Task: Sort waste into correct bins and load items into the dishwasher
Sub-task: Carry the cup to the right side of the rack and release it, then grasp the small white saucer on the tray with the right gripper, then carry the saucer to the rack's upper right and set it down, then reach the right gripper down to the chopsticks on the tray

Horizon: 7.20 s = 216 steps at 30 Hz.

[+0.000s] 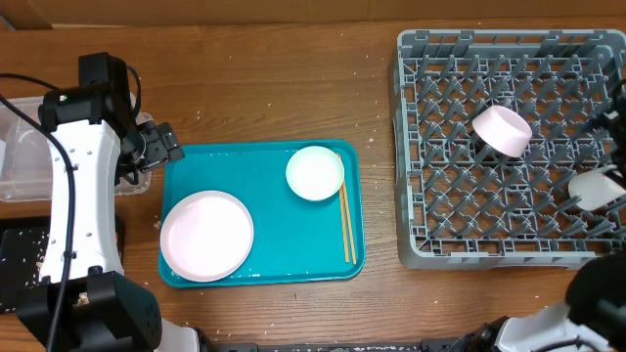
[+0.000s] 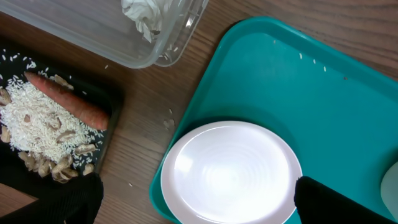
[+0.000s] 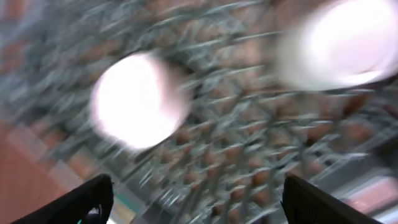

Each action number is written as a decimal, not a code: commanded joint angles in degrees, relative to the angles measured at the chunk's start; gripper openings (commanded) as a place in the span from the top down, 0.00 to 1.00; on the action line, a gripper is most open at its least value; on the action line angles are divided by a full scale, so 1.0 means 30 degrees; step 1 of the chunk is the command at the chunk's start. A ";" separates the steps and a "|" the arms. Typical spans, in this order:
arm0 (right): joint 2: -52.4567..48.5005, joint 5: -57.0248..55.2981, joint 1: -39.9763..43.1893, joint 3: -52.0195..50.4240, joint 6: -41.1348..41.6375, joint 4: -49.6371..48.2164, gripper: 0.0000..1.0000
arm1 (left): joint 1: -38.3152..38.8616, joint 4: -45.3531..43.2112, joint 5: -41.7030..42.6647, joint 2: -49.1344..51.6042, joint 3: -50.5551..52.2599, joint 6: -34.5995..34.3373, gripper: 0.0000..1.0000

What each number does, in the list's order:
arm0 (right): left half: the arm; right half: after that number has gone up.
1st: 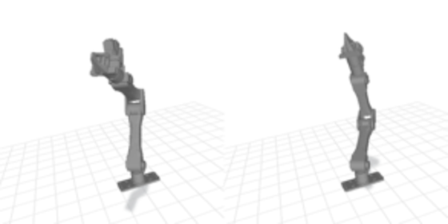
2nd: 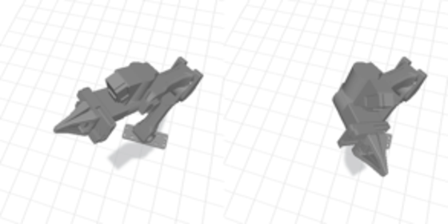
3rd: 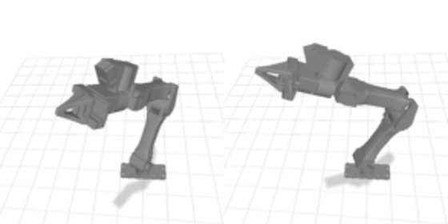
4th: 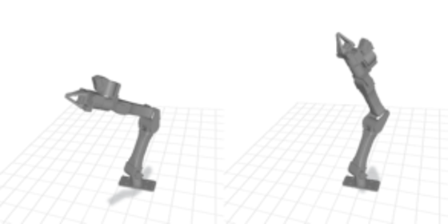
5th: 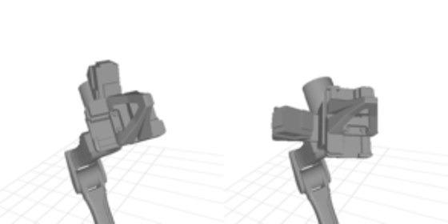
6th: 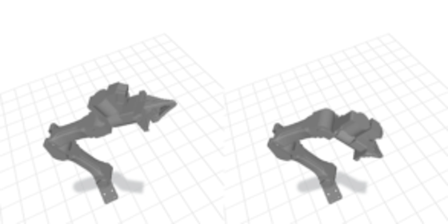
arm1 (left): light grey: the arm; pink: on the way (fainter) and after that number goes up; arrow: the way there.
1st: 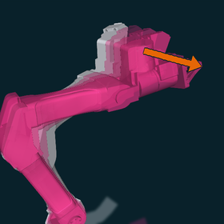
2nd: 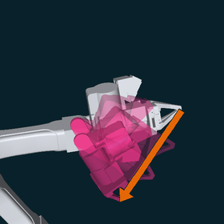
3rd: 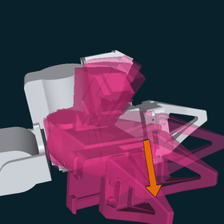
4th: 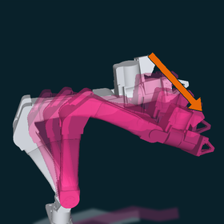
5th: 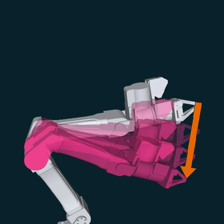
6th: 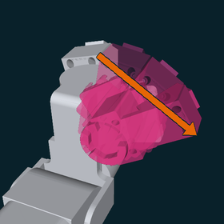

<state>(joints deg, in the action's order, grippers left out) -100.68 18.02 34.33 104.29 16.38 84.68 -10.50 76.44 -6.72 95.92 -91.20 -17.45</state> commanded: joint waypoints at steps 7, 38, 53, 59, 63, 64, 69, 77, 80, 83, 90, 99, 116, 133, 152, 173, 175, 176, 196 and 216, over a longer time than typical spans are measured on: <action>0.3978 0.1610 -1.2437 0.0539 -0.1260 -0.2062 0.11 | 0.0007 -0.0029 -0.0248 0.0066 0.0036 0.0029 0.00; -0.8167 -0.6987 -2.7073 -0.1035 0.2390 -0.8721 0.40 | 0.0007 -0.0029 -0.0248 0.0066 0.0036 0.0029 0.00; -0.9202 -0.7125 -2.7321 -0.0954 0.2725 -0.8684 0.65 | 0.0007 -0.0029 -0.0248 0.0066 0.0036 0.0029 0.00; -0.9136 -0.6965 -2.7314 0.0612 0.3060 -0.7111 0.96 | 0.0007 -0.0029 -0.0248 0.0066 0.0036 0.0022 0.00; -0.8626 -0.6980 -2.7256 0.3053 0.3053 -0.5253 0.96 | 0.0007 -0.0036 -0.0248 0.0066 0.0036 0.0029 0.00; -0.8466 -0.6987 -2.7241 0.3767 0.3053 -0.4779 0.96 | 0.0007 -0.0029 -0.0248 0.0066 0.0036 0.0029 0.00; -0.7184 -0.6980 -2.6097 0.9092 0.2980 -0.1290 0.96 | 0.0007 -0.0029 -0.0248 0.0066 0.0036 0.0029 0.00; -0.5464 -0.3031 -1.8127 1.4972 0.0262 0.2601 0.96 | 0.0007 -0.0029 -0.0248 0.0066 0.0036 0.0029 0.00; -0.5428 0.2251 -1.2590 1.4965 -0.2747 0.3009 0.96 | 0.0007 -0.0036 -0.0248 0.0066 0.0036 0.0029 0.00; -0.5967 0.6863 -0.8014 1.4630 -0.4619 0.2900 0.96 | 0.0007 -0.0029 -0.0248 0.0066 0.0036 0.0029 0.00; -0.8014 1.6349 -0.1319 1.2313 -0.7628 0.1005 0.96 | 0.0007 -0.0029 -0.0248 0.0066 0.0036 0.0029 0.00; -1.1162 2.1966 -0.0342 0.9253 -0.7927 -0.5238 0.96 | 0.0007 -0.0029 -0.0248 0.0066 0.0036 0.0022 0.00; -1.3282 1.6859 0.0306 0.9216 -0.6331 -0.5464 0.94 | 0.0007 -0.0029 -0.0248 0.0066 0.0036 0.0029 0.00; -1.2313 1.3996 0.2761 1.1154 -0.4138 -0.1603 0.66 | 0.0007 -0.0029 -0.0248 0.0066 0.0036 0.0029 0.00; -0.4255 0.6280 0.1151 1.7996 -0.0444 0.4124 0.23 | 0.0007 -0.0029 -0.0248 0.0066 0.0036 0.0029 0.00; -0.2011 -0.4779 -2.3846 -0.1086 0.4728 -0.1843 0.17 | 0.0007 -0.0036 -0.0248 0.0066 0.0036 0.0029 0.00; -0.2062 -0.4772 -2.4159 -0.3322 0.5122 -0.3840 0.25 | 0.0007 -0.0029 -0.0248 0.0066 0.0036 0.0022 0.00; -0.2062 -0.4714 -2.4196 -0.4167 0.5297 -0.4670 0.28 | 0.0007 -0.0029 -0.0255 0.0066 0.0036 0.0022 0.00; -0.4335 -0.4481 -2.4225 -0.8510 0.5552 -1.0105 0.34 | 0.0007 -0.0029 -0.0248 0.0066 0.0036 0.0029 0.00; -0.5391 -0.4488 -2.4582 -0.8510 0.6091 -1.1016 0.36 | 0.0007 -0.0029 -0.0248 0.0066 0.0036 0.0029 0.00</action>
<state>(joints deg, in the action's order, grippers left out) -115.44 4.64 -38.92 79.00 33.06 51.96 -10.50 76.44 -6.92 95.92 -91.09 -17.45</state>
